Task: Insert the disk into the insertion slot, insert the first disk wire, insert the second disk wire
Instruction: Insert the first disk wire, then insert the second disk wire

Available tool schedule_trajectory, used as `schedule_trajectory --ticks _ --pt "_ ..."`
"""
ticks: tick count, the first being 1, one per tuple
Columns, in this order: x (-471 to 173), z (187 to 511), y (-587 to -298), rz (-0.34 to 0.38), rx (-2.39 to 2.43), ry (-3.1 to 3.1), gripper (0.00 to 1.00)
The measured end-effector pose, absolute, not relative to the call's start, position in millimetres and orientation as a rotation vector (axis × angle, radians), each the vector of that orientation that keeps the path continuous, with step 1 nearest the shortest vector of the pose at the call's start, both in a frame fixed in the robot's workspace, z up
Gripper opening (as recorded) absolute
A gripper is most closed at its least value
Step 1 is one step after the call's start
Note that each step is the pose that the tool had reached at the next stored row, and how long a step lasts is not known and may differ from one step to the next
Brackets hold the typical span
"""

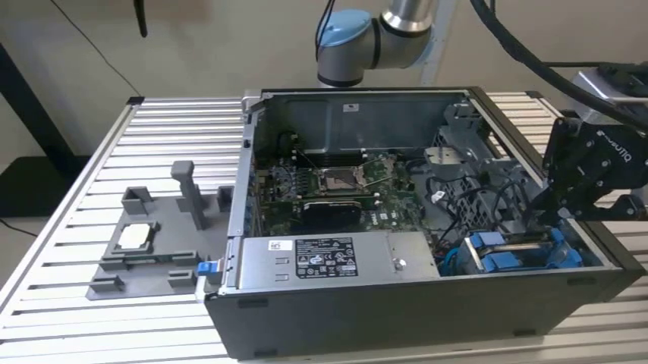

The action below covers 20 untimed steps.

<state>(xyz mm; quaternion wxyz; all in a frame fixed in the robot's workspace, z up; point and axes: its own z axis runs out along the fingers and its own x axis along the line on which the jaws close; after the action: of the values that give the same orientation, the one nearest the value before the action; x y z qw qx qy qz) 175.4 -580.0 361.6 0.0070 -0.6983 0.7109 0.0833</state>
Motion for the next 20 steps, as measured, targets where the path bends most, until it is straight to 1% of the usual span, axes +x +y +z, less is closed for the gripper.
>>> schedule_trajectory --ticks 11,20 --pt "163 367 -567 0.235 -2.178 2.217 0.27" --pt "162 370 -567 0.234 -2.177 2.216 0.27"
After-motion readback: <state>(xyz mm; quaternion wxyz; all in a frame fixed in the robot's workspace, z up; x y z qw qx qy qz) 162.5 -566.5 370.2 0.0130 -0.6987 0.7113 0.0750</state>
